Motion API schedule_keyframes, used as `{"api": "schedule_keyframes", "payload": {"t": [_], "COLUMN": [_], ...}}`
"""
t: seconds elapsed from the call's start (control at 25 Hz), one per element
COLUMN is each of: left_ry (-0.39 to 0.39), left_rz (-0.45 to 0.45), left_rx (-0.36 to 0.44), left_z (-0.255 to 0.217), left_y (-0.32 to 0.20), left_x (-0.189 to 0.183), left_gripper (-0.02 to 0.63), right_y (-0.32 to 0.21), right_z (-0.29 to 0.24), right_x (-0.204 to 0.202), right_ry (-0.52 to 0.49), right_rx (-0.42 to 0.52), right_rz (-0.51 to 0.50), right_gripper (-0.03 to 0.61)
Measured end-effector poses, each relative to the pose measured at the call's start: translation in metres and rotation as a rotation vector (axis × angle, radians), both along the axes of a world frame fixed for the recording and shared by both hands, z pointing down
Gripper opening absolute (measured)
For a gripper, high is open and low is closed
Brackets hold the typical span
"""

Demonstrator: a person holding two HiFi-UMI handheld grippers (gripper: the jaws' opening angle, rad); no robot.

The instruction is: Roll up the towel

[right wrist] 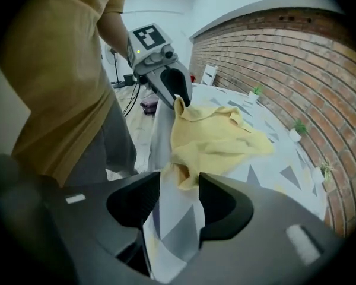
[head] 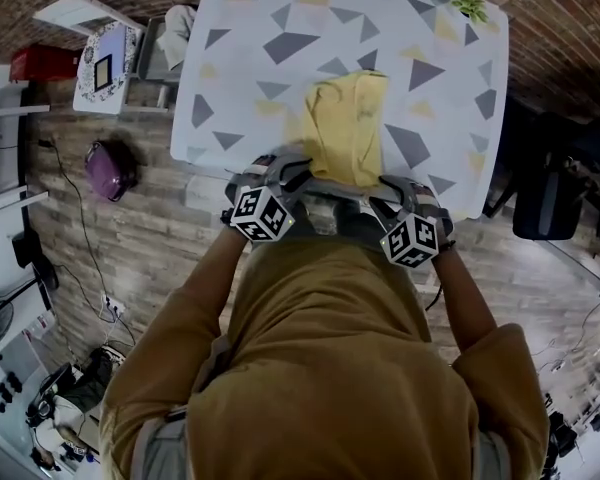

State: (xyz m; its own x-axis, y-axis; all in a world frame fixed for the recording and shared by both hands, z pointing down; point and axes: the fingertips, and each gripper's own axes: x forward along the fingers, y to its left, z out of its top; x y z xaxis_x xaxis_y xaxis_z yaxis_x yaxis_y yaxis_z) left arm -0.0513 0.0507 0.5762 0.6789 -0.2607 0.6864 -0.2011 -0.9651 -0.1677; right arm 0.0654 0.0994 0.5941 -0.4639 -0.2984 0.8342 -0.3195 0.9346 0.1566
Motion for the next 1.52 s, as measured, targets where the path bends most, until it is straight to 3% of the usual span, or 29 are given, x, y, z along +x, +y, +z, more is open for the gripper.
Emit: {"api": "schedule_keyframes", "payload": {"t": [0.24,0.44,0.52,0.68,0.88,1.04,1.24,1.52], "left_ry": [0.026,0.081,0.094,0.150,0.306,0.327,0.433,0.394], "left_rz": [0.022,0.011,0.007,-0.009,-0.054,-0.053,-0.118,-0.212], "left_rx": [-0.040,-0.090,-0.103,-0.164,-0.311,-0.399,-0.509,-0.631], "left_z": [0.008,0.007,0.003,-0.007,-0.022,-0.014,-0.022,-0.005], "left_y": [0.004,0.007,0.007,0.003,-0.008,-0.011,-0.030,-0.045], "left_x": [0.010,0.008,0.004,-0.002,-0.006,-0.010,-0.010,-0.014], "left_gripper": [0.086,0.077,0.078,0.078,0.077,0.077,0.077,0.077], "right_y": [-0.001,0.004,0.000,-0.008,-0.036,-0.052,-0.065,-0.083], "right_z": [0.007,0.001,-0.006,-0.017,-0.046,-0.050,-0.045,-0.030], "right_x": [-0.002,-0.004,-0.005,-0.002,0.002,0.006,0.006,0.012], "right_ry": [0.007,-0.022,-0.066,-0.133,-0.250,-0.266,-0.284,-0.330], "right_rx": [-0.034,-0.015,-0.035,-0.127,-0.224,-0.254,-0.340,-0.539], "right_rz": [-0.015,0.021,0.070,0.120,0.216,0.242,0.272,0.391], "right_gripper": [0.171,0.048,0.043,0.043,0.043,0.043,0.044,0.046]}}
